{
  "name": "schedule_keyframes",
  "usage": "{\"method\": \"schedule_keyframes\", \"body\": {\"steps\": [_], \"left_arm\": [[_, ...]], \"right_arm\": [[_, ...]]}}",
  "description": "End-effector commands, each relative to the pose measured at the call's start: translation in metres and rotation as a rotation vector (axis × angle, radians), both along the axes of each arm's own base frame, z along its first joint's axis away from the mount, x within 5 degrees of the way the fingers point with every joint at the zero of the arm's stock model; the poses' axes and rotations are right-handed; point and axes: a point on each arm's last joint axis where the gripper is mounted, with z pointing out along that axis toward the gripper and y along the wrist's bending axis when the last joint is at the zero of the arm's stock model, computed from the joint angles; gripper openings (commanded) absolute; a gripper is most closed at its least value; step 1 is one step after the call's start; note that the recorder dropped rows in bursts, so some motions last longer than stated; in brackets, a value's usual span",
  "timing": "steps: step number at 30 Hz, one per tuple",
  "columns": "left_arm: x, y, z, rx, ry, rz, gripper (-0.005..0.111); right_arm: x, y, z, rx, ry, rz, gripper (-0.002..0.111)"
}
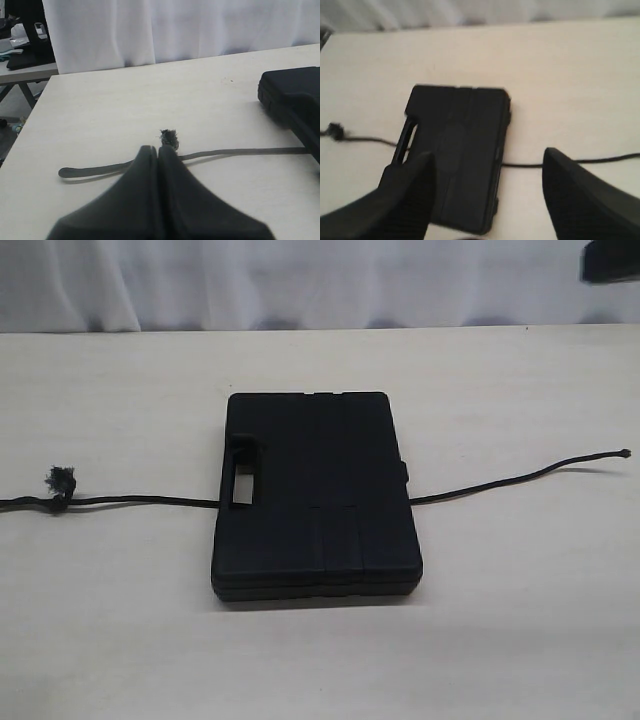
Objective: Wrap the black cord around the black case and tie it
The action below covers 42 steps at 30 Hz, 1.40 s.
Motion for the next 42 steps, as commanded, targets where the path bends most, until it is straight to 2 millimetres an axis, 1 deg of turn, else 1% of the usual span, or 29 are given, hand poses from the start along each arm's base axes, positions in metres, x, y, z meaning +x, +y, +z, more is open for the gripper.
{"method": "schedule_keyframes", "body": {"steps": [1,3,6,8,12,17,19,23,25,26,28,32,34,35,36,38,42], "left_arm": [[0.000,-0.001,0.000,-0.008,-0.006,-0.006,0.000],[0.000,-0.001,0.000,-0.008,-0.006,-0.006,0.000],[0.000,-0.001,0.000,-0.008,-0.006,-0.006,0.000],[0.000,-0.001,0.000,-0.008,-0.006,-0.006,0.000],[0.000,-0.001,0.000,-0.008,-0.006,-0.006,0.000],[0.000,-0.001,0.000,-0.008,-0.006,-0.006,0.000],[0.000,-0.001,0.000,-0.008,-0.006,-0.006,0.000],[0.000,0.000,0.000,-0.006,-0.006,-0.006,0.000],[0.000,0.000,0.000,-0.006,-0.006,-0.006,0.000],[0.000,0.000,0.000,-0.006,-0.006,-0.006,0.000],[0.000,0.000,0.000,-0.006,-0.006,-0.006,0.000],[0.000,0.000,0.000,-0.006,-0.006,-0.006,0.000],[0.000,0.000,0.000,-0.006,-0.006,-0.006,0.000],[0.000,0.000,0.000,-0.006,-0.006,-0.006,0.000],[0.000,0.000,0.000,-0.006,-0.006,-0.006,0.000],[0.000,0.000,0.000,-0.006,-0.006,-0.006,0.000],[0.000,0.000,0.000,-0.006,-0.006,-0.006,0.000]], "right_arm": [[0.031,0.023,-0.023,0.124,0.157,0.191,0.059],[0.041,0.033,-0.032,0.150,0.196,0.240,0.059],[0.050,0.055,-0.046,0.103,0.213,0.288,0.059],[0.053,0.077,-0.054,0.070,0.199,0.312,0.059],[0.057,0.123,-0.067,0.009,0.107,0.338,0.059],[0.057,0.176,-0.091,-0.037,0.026,0.397,0.059],[0.057,0.195,-0.100,-0.037,0.034,0.412,0.057],[0.065,0.229,-0.119,-0.076,0.101,0.440,0.054],[0.070,0.245,-0.122,-0.117,0.105,0.468,0.054],[0.073,0.253,-0.129,-0.159,0.119,0.474,0.054],[0.077,0.265,-0.132,-0.226,0.123,0.466,0.054],[0.086,0.289,-0.147,-0.366,0.149,0.348,0.054],[0.088,0.301,-0.155,-0.412,0.139,0.327,0.054],[0.087,0.309,-0.164,-0.438,0.136,0.335,0.054],[0.087,0.315,-0.167,-0.444,0.133,0.343,0.054],[0.089,0.326,-0.181,-0.460,0.148,0.351,0.054],[0.098,0.333,-0.203,-0.494,0.215,0.296,0.054]]}}
